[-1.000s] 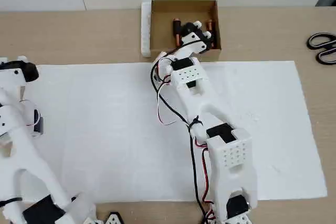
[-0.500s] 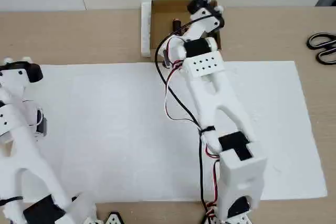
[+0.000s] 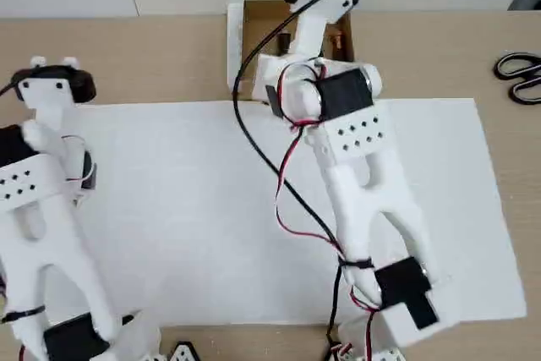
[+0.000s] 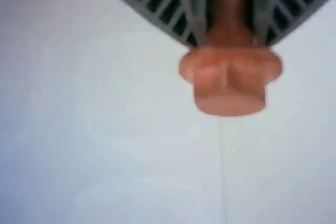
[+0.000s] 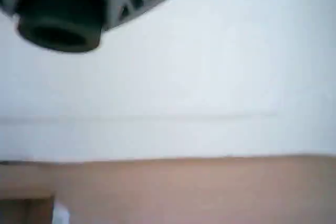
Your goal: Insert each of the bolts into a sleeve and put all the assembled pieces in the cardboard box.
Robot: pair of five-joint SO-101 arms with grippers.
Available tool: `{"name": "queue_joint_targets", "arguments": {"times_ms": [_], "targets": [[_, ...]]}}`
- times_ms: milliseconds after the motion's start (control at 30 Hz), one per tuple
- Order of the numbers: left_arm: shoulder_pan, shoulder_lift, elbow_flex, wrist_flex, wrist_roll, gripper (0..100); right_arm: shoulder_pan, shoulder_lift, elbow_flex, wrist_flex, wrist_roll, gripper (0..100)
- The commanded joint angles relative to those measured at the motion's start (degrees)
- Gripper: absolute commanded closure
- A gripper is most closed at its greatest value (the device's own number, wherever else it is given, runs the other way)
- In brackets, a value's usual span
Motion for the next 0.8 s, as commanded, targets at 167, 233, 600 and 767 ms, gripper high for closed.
{"name": "queue_joint_targets", "arguments": {"times_ms": [167,233,600,767], "targets": [[8.3,-2.6,-3.0,1.1,4.6,99,-2.5,-18.3,-3.2,6.5,6.7,99.5],[9.2,-2.6,-3.0,1.1,5.5,99,-2.4,-21.7,-3.1,8.6,6.8,99.5],[9.7,-2.6,-6.8,1.1,10.4,99,0.3,-43.8,15.8,8.4,13.0,99.5],[9.8,-2.6,-9.5,1.1,13.3,99,0.4,-58.2,36.4,-2.9,16.8,99.5]]}}
